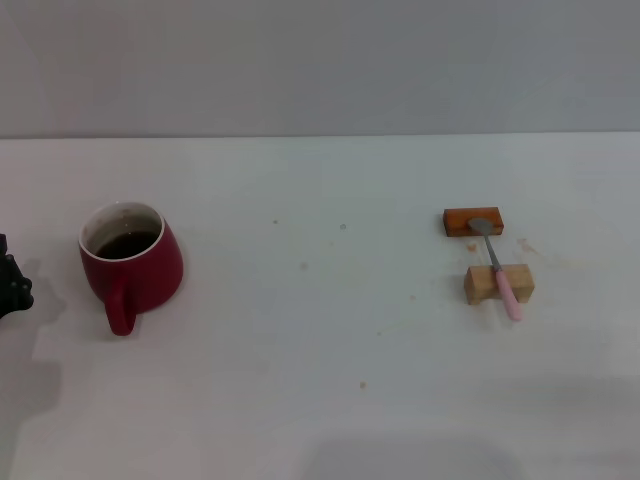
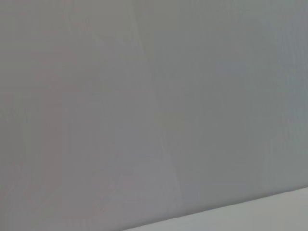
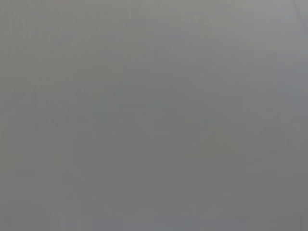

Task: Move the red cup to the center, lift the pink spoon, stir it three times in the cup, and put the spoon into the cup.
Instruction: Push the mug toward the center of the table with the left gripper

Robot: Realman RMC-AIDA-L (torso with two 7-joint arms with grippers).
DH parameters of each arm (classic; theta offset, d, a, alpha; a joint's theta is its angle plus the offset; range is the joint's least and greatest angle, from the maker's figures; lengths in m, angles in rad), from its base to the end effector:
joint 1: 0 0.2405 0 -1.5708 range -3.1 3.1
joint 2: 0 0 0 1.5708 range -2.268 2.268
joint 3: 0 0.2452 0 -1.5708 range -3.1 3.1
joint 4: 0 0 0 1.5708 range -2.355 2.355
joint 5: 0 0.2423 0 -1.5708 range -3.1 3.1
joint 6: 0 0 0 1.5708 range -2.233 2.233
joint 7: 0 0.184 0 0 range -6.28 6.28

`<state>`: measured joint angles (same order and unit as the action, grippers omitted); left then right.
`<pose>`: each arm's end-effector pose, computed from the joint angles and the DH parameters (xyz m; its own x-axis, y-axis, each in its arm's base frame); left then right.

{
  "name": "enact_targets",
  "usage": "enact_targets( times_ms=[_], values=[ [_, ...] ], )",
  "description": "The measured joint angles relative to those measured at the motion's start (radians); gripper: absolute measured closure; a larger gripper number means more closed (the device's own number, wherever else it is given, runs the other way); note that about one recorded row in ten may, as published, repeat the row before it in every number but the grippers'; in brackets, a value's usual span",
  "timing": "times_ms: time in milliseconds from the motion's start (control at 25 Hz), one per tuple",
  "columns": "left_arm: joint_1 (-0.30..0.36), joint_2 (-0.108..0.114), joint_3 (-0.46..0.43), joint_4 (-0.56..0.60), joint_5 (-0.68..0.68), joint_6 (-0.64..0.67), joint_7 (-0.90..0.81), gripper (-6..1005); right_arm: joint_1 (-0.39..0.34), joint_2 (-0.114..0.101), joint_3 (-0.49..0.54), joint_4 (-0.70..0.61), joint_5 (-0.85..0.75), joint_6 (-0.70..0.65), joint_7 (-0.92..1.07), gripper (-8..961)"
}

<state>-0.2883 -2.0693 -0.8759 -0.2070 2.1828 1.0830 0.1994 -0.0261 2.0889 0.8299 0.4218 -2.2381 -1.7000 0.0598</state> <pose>-0.4023 0.3355 -0.0209 0.8650 0.1101 0.4895 0.4877 0.0446 -0.8719 0.3403 0.2300 0.0222 0.5999 0.4119 -0.6859 -0.7792 0.1061 -0.6178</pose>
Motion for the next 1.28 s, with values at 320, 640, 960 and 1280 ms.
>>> enact_targets(
  times_ms=[320,640,960,1280],
  values=[
    [0.0,0.0,0.0,0.0,0.0,0.0,0.0,999,-0.002,0.0,0.0,0.0,0.0,0.0,0.0,279],
    [-0.007,0.0,0.0,0.012,0.0,-0.013,0.0,999,-0.007,0.0,-0.002,0.003,0.0,-0.011,0.0,280],
    [-0.024,0.0,0.0,0.011,0.0,-0.031,0.022,999,-0.01,0.0,-0.002,0.005,0.0,-0.019,0.0,280],
    [-0.04,0.0,0.009,0.009,0.0,-0.031,0.026,999,-0.011,0.0,-0.002,0.001,0.0,-0.027,0.0,280]
  ],
)
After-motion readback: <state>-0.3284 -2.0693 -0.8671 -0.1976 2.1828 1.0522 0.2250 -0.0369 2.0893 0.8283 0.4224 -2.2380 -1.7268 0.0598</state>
